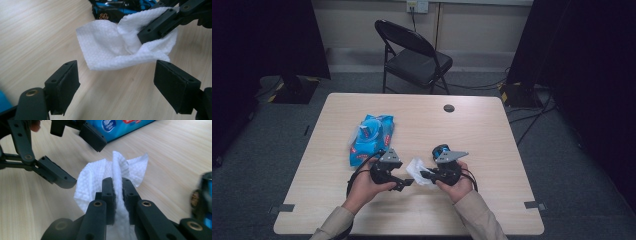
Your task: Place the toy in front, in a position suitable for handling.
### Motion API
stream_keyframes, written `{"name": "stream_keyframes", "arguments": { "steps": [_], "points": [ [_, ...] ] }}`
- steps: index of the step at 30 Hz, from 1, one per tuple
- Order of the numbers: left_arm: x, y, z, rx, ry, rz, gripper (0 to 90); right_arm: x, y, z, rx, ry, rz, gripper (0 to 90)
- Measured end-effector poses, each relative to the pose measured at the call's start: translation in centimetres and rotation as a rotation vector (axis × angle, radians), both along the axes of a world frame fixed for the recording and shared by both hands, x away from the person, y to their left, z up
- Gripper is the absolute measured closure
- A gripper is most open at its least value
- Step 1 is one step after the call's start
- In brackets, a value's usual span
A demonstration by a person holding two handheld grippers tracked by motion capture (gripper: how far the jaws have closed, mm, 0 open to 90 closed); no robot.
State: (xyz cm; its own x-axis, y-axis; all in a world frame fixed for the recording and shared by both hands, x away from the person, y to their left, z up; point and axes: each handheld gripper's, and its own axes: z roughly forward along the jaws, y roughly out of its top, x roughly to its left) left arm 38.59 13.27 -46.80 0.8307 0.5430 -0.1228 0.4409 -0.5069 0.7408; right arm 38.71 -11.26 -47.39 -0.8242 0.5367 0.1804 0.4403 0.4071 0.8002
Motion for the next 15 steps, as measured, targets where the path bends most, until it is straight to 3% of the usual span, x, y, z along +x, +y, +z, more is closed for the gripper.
{"name": "stream_keyframes", "arguments": {
  "steps": [9,15],
  "points": [
    [-0.9,1.8,-0.4,0.0,-0.002,0.017,20.3,0.3,2.8,-1.4,-0.033,0.006,0.057,82.9],
    [-1.2,2.4,-0.7,-0.008,-0.005,0.027,22.1,0.6,3.6,-1.8,-0.044,0.005,0.069,75.8]
  ]
}}
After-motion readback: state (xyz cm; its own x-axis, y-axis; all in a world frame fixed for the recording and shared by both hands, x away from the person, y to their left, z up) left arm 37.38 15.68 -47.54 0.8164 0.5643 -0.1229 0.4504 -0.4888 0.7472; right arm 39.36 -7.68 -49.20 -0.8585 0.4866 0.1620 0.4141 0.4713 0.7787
